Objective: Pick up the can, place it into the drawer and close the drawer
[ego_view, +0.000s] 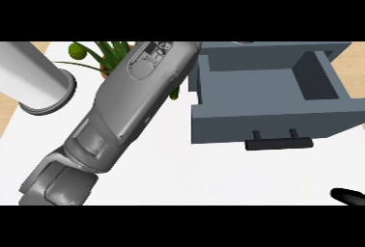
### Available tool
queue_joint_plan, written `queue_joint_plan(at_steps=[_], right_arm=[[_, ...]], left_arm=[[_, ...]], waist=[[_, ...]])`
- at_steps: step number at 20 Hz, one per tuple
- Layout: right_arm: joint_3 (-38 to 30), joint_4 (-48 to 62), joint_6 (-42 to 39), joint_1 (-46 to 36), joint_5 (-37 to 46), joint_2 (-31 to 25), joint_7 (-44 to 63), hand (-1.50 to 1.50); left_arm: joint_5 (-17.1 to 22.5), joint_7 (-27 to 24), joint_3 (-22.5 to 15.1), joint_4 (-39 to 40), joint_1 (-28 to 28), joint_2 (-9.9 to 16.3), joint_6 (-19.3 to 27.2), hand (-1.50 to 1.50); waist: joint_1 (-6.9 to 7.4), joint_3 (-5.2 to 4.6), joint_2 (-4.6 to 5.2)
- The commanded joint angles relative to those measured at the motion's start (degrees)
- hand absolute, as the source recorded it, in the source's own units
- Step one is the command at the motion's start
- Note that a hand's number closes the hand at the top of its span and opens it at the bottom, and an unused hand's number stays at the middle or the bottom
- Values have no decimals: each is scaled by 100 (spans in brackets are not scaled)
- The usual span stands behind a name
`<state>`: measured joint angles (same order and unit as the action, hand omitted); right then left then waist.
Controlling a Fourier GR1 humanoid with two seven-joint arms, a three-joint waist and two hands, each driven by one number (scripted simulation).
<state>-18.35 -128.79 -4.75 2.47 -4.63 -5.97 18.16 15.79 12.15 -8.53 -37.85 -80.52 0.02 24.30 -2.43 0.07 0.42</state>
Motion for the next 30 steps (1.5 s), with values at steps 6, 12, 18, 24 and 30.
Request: queue_joint_plan(at_steps=[6, 12, 18, 24, 30], right_arm=[[92, 127, -120, -97, -22, -69, -80, -150], [116, 68, -124, -277, -13, -198, 60, -150], [60, 75, 25, -572, -133, -254, 381, -150], [211, 115, -10, -918, 395, -589, 373, -150], [630, 338, -293, -1099, 1240, -937, -228, -150]], left_arm=[[436, -283, -248, 1383, -1007, -1, 189, 150], [609, -560, -461, 1835, -1219, -2, 625, 150], [1018, -740, -954, 1799, -914, -2, 1148, -150], [1163, -802, -956, 1965, -1246, -1, 1247, -150], [1522, -876, -741, 2013, -1380, -1, 1286, -150]], waist=[[-217, 10, 69], [-307, 15, 100], [-418, 15, 95], [-329, 9, 111], [-296, 10, 154]])
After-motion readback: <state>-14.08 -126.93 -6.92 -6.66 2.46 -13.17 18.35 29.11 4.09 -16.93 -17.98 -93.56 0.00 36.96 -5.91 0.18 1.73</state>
